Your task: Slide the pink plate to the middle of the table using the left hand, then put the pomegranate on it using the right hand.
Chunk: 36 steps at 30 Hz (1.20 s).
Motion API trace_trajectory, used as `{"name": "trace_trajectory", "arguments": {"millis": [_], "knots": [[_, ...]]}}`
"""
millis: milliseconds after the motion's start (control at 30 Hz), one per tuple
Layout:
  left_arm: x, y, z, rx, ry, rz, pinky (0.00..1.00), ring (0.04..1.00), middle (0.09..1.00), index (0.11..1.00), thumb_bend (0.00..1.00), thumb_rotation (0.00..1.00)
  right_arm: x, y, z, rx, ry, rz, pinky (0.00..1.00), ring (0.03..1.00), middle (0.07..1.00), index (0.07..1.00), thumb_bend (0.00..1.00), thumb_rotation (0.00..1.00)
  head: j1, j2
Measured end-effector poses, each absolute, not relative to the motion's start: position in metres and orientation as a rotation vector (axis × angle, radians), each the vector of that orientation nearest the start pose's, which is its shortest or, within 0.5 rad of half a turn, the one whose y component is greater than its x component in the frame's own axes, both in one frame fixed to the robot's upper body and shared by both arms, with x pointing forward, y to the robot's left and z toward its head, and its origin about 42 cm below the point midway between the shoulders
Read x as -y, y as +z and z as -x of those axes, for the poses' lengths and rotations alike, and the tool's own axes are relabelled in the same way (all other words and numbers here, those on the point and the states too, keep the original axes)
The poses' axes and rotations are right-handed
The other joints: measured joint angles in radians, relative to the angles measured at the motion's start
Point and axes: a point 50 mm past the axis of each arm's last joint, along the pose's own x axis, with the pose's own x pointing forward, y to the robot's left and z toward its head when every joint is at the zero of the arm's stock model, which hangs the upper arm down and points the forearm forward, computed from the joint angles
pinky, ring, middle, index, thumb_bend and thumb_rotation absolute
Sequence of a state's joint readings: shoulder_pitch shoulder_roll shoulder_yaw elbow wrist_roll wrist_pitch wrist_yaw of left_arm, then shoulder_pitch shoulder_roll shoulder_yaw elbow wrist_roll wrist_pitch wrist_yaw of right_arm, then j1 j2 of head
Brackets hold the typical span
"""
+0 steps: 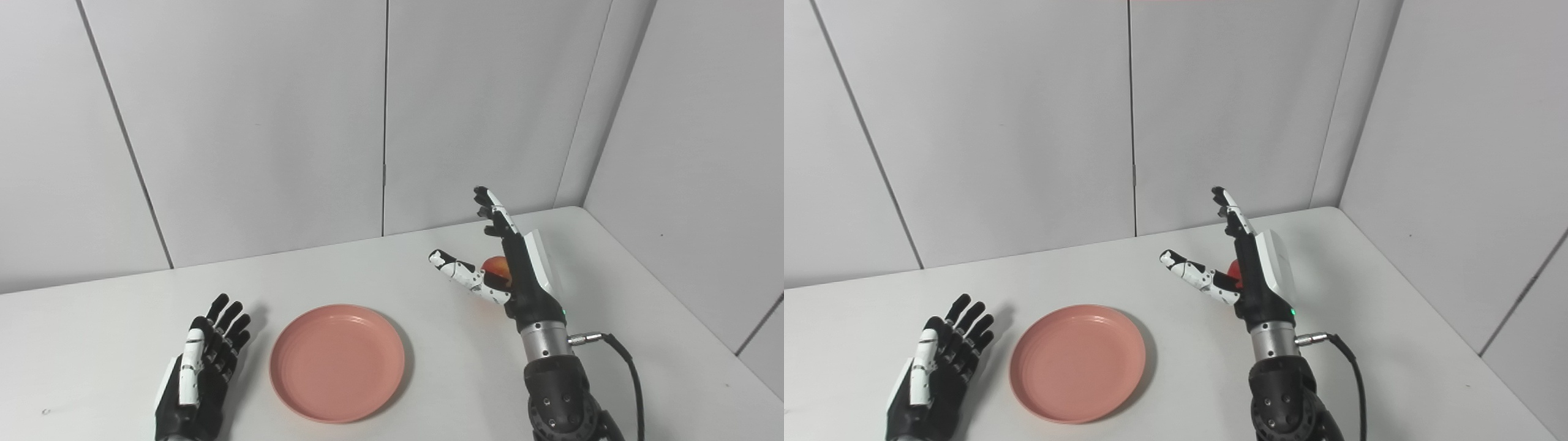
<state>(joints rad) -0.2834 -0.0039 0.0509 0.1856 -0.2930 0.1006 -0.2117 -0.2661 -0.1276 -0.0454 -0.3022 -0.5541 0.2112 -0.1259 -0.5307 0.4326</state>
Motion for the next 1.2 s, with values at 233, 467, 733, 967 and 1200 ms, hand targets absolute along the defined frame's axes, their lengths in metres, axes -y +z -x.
{"name": "trace_trajectory", "arguments": {"millis": [233, 467, 733, 967, 1200], "knots": [[-0.187, 0.13, -0.372, 0.015, -0.259, 0.312, 0.97, 0.932, 0.944, 0.932, 0.34, 1.0, 0.263, 0.259, -0.338, 0.39, -0.38, 0.724, 0.81, 0.876, 0.898, 0.92, 0.83, 0.42, -0.006, 0.002], [-0.188, 0.13, -0.372, 0.015, -0.258, 0.312, 0.96, 0.929, 0.944, 0.934, 0.35, 1.0, 0.281, 0.269, -0.339, 0.412, -0.422, 0.85, 0.8, 0.886, 0.919, 0.922, 0.89, 0.34, -0.008, 0.005], [-0.188, 0.132, -0.372, 0.001, -0.261, 0.314, 0.96, 0.925, 0.939, 0.931, 0.35, 1.0, 0.296, 0.263, -0.345, 0.327, -0.418, 0.925, 0.77, 0.881, 0.929, 0.922, 0.92, 0.36, -0.008, 0.009], [-0.188, 0.132, -0.372, -0.001, -0.26, 0.314, 0.96, 0.93, 0.944, 0.935, 0.35, 1.0, 0.308, 0.252, -0.353, 0.232, -0.372, 0.96, 0.76, 0.879, 0.936, 0.931, 0.95, 0.4, -0.005, 0.015], [-0.189, 0.133, -0.371, -0.004, -0.257, 0.319, 0.96, 0.924, 0.943, 0.934, 0.35, 1.0, 0.314, 0.24, -0.363, 0.155, -0.339, 0.974, 0.74, 0.858, 0.922, 0.918, 0.97, 0.41, -0.003, 0.018]]}}
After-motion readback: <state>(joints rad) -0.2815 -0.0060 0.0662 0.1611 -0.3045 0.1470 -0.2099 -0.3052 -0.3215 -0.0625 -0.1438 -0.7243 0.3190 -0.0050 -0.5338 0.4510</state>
